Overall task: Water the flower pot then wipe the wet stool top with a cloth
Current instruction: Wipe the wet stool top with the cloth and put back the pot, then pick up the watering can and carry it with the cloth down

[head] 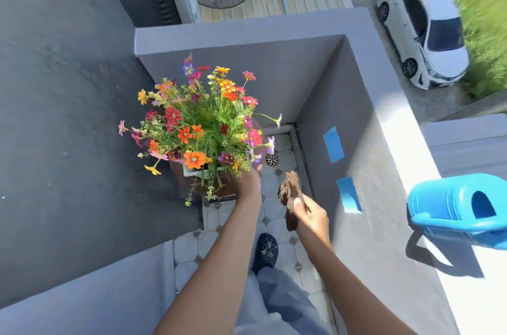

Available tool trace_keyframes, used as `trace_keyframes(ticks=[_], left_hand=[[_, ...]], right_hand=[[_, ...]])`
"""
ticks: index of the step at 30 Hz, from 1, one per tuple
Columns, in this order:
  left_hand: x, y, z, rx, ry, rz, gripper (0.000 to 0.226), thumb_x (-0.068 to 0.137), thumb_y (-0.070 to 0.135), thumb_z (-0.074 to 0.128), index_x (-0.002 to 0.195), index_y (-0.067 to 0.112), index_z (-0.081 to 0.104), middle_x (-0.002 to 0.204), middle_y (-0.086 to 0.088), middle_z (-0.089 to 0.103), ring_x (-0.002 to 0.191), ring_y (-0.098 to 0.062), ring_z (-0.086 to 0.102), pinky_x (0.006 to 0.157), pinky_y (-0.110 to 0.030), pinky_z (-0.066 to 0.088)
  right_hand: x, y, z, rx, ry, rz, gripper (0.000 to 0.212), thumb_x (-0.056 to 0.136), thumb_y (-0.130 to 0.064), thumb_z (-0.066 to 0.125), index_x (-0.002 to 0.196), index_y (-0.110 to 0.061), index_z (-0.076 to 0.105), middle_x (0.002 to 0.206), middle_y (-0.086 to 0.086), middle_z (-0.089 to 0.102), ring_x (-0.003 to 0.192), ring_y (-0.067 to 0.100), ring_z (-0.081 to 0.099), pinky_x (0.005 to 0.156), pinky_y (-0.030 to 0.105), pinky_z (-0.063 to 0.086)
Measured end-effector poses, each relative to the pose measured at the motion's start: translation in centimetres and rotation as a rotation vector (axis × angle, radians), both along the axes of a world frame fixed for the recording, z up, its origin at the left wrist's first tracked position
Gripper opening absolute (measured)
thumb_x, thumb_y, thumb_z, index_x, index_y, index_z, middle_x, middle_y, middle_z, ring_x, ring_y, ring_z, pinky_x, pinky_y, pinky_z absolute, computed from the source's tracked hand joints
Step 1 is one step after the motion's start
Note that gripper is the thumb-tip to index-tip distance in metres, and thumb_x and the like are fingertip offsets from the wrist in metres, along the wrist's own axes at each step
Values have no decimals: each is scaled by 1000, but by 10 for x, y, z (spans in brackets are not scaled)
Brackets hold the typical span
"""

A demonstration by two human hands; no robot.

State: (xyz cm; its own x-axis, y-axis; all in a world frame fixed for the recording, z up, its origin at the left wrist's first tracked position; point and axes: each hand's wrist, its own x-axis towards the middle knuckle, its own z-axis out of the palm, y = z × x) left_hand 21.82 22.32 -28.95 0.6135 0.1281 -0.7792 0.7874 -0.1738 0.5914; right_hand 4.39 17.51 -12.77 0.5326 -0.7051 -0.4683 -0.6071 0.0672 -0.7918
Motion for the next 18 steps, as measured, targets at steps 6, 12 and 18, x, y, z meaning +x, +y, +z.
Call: trace_keyframes(ticks=[6, 12, 18], left_hand=[[-9, 6, 146, -47, 22, -48, 51, 97, 16, 44, 146, 8, 29, 150, -12, 36, 135, -29, 41, 108, -35, 35], [-26, 15, 157, -38, 24, -307, 44, 93, 27, 42, 125, -2, 50, 103, -17, 64, 62, -22, 60, 44, -30, 53], [-92, 9, 260, 20, -350, -855, 81, 91, 31, 56, 150, -1, 10, 134, -17, 51, 125, -36, 49, 104, -42, 39]], right_hand=[[12, -1, 19, -23, -102, -47, 28, 97, -20, 45, 80, -22, 67, 73, -17, 66, 67, -1, 56, 67, 18, 44], [-7, 2, 56, -46, -177, -130, 28, 97, -26, 46, 79, -9, 59, 66, 5, 57, 61, 8, 46, 63, 29, 42], [-52, -12, 123, -166, -258, -241, 26, 100, -27, 48, 115, -21, 68, 103, -6, 74, 96, 11, 67, 87, 27, 52]])
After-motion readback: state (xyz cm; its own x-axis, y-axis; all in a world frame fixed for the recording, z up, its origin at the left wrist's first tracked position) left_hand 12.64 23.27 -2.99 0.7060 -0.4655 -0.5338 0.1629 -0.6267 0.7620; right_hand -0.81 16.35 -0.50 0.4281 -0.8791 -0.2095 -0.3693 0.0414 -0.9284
